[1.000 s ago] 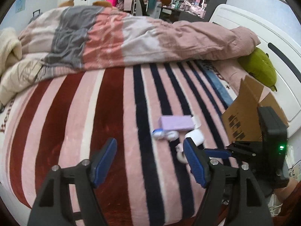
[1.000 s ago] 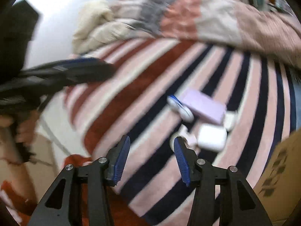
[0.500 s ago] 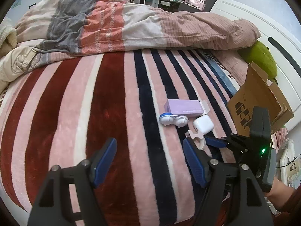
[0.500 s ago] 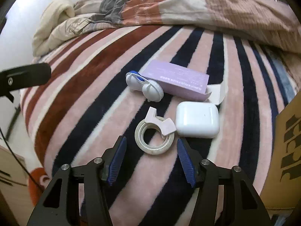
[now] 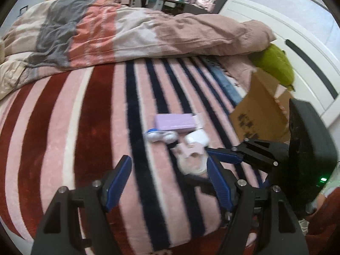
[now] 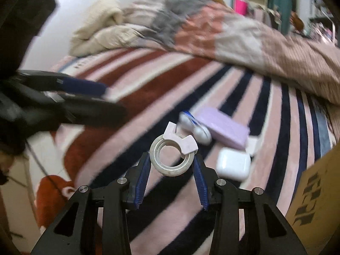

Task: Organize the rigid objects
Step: 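Grasp the clear tape roll with the right gripper, then carry the tape roll into the box and open the right gripper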

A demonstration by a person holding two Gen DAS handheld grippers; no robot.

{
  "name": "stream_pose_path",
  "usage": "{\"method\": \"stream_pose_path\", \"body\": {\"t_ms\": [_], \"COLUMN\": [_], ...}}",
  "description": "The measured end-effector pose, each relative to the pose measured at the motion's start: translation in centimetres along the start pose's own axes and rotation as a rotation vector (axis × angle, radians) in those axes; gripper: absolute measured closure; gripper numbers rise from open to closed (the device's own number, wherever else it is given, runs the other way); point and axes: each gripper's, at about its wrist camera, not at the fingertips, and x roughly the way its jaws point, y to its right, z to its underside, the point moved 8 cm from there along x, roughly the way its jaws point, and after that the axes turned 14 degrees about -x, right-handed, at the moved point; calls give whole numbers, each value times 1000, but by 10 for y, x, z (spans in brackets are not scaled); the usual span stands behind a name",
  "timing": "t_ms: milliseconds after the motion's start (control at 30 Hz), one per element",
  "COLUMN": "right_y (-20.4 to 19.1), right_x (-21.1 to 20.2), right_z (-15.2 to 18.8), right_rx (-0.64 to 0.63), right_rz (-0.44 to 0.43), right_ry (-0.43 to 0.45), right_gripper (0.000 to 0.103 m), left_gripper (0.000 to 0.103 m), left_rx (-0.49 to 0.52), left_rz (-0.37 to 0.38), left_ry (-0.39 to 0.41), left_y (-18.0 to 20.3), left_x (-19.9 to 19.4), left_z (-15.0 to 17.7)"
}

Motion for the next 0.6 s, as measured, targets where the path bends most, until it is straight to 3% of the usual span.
{"method": "stream_pose_path", "body": {"t_ms": [200,300,367,433,600], "right_y": [-5,7,20,33,73], "right_x": [-48,-71,-87,-102,-139], "right_z": [-29,-35,-35,-33,-18], "right_rx": [-86,-101,-102,-95,-73], "right_rz": [-51,-30,-6,17,86], "right_ry": [122,170,200,219,257], "right_gripper": [67,67,67,67,67], "left_gripper": [35,50,57,70,71], "left_rx": [35,74,102,127,200], "left_rz": [106,152,150,134,156], "left_ry": [4,-1,-3,2,-20], "left_y": [51,82,102,122,176], "left_x": [-7,-10,-9,-6,9], "left_z": [-17,-27,-35,-42,-53]}}
